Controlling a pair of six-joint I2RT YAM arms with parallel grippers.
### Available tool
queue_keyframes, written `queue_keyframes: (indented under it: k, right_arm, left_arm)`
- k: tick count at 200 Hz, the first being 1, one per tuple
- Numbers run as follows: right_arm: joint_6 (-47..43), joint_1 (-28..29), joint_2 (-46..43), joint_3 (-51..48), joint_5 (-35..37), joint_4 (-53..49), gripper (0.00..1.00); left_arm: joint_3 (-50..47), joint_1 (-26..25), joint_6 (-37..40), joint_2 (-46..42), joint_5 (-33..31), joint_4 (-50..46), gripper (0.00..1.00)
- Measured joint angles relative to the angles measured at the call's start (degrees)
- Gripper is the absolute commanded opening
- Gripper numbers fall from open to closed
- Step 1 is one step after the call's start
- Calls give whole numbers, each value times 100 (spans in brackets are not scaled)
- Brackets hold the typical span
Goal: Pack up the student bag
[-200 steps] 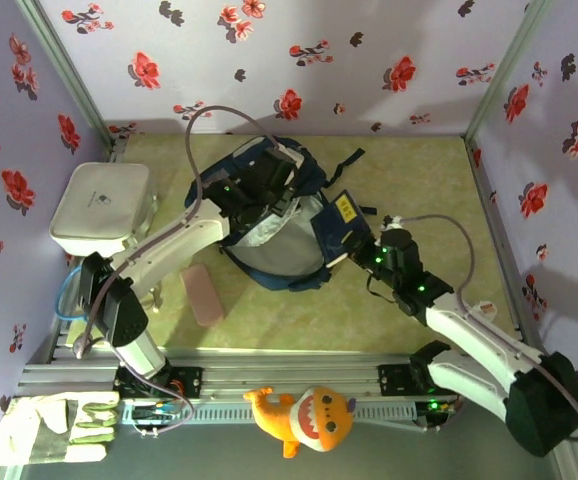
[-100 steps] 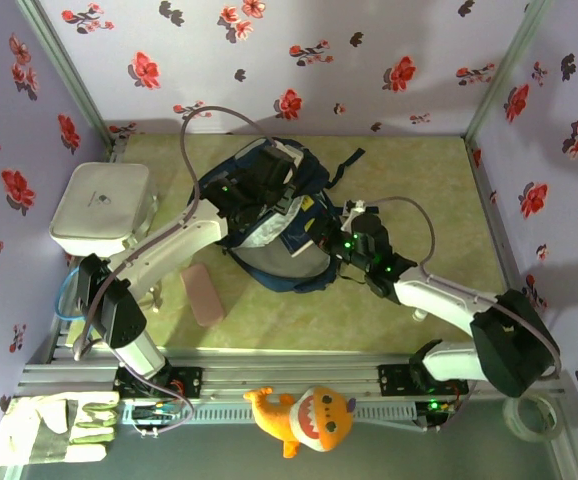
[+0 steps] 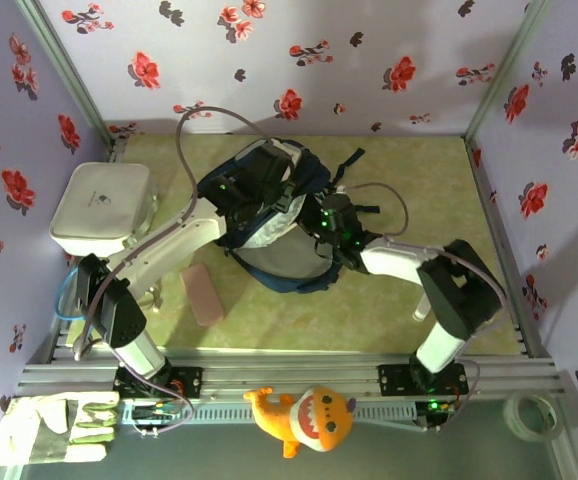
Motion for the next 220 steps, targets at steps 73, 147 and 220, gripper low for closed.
queue_keyframes:
  k: [73, 147, 220]
  right_arm:
    - [463, 0, 1711, 1434, 42, 168, 34]
    - [643, -76, 549, 240, -107, 116, 58]
    - [695, -345, -1893, -1633, 363, -780, 69]
  left_arm:
    - [122, 125, -144, 0, 210, -85, 0]
    - [122, 232, -275, 0, 476, -131, 0]
    - [199, 321, -621, 402, 1198, -22, 0]
